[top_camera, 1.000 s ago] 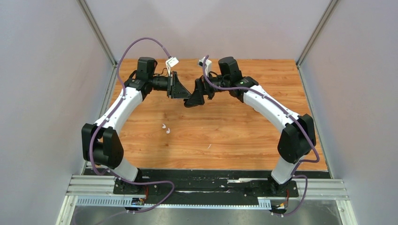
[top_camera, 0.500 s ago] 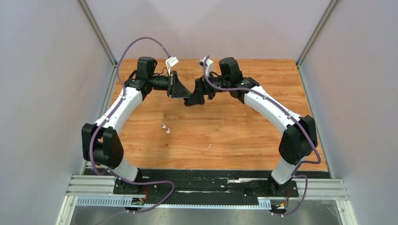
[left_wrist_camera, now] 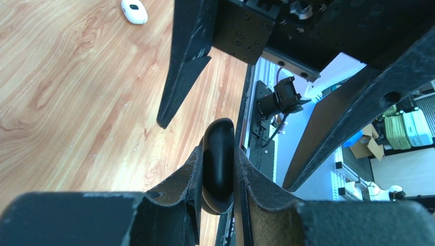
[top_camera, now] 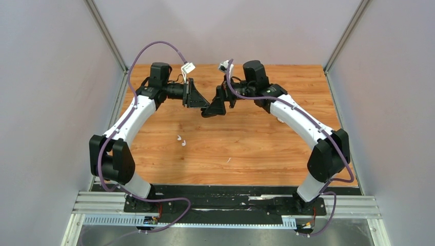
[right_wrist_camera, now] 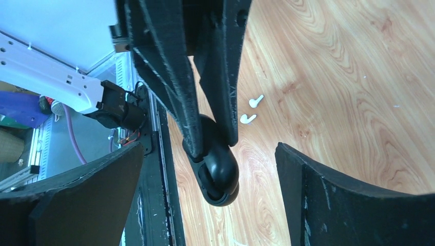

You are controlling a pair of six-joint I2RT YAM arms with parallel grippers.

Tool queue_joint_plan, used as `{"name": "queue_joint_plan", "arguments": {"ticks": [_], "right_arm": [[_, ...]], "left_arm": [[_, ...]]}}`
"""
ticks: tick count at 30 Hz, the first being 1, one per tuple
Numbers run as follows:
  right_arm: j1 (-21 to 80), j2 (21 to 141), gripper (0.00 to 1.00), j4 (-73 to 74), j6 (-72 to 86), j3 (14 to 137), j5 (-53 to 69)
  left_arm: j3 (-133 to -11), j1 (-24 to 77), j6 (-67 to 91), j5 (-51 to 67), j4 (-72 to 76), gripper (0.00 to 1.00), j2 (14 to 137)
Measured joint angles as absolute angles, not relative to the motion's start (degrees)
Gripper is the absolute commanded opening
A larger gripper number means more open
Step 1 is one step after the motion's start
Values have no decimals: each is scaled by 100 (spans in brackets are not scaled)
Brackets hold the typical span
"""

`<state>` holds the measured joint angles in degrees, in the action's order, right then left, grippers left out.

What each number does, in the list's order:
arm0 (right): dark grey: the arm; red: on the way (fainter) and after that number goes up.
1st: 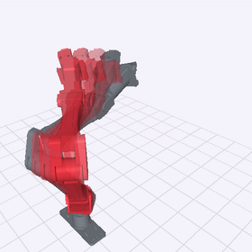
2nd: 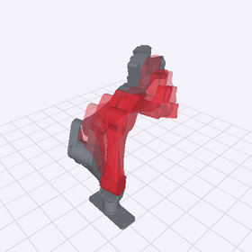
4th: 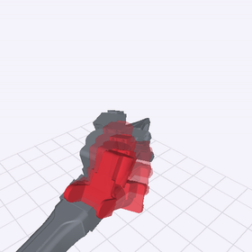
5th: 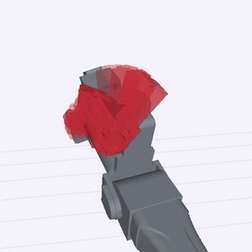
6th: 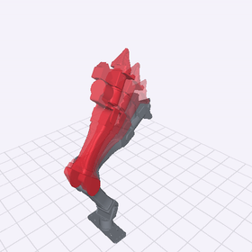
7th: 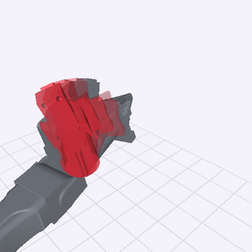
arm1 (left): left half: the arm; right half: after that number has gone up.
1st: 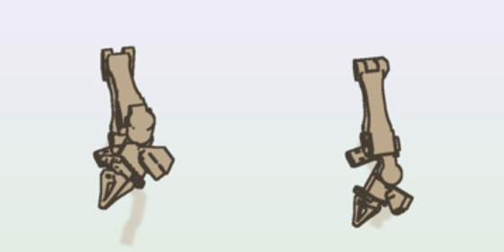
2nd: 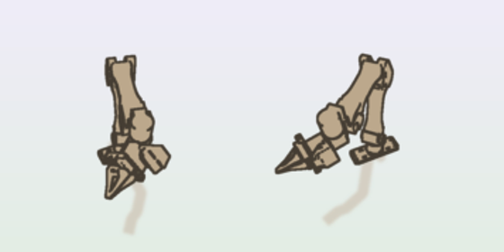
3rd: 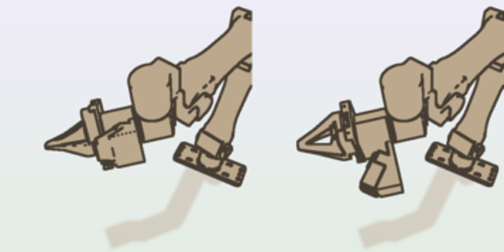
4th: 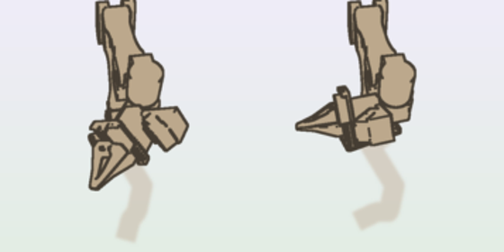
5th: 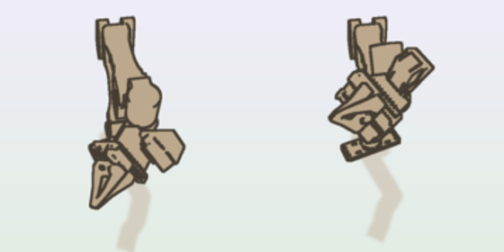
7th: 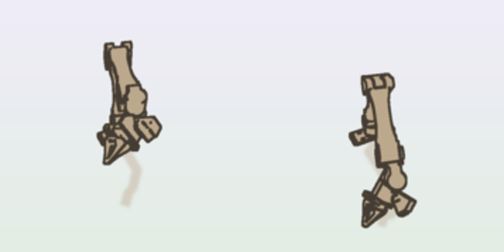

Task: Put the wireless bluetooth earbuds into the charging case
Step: Close the charging case.

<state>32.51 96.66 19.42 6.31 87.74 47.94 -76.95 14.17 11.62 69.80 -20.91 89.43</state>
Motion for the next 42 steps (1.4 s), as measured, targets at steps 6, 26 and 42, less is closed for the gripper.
{"name": "queue_joint_plan", "arguments": {"ticks": [6, 26, 42], "right_arm": [[3092, 9332, 87, 2112, -69, 8661, 5083], [3028, 9386, 25, 2694, -840, 8538, 5846], [2917, 9559, 27, 2156, 613, 8532, 6123]], "left_arm": [[-7699, 1417, 1166, 7234, -2095, 0, 8943], [-7706, 1413, 2106, 7887, -884, 0, 8945], [-7706, 1363, 2180, 7721, -738, 0, 8945]]}}
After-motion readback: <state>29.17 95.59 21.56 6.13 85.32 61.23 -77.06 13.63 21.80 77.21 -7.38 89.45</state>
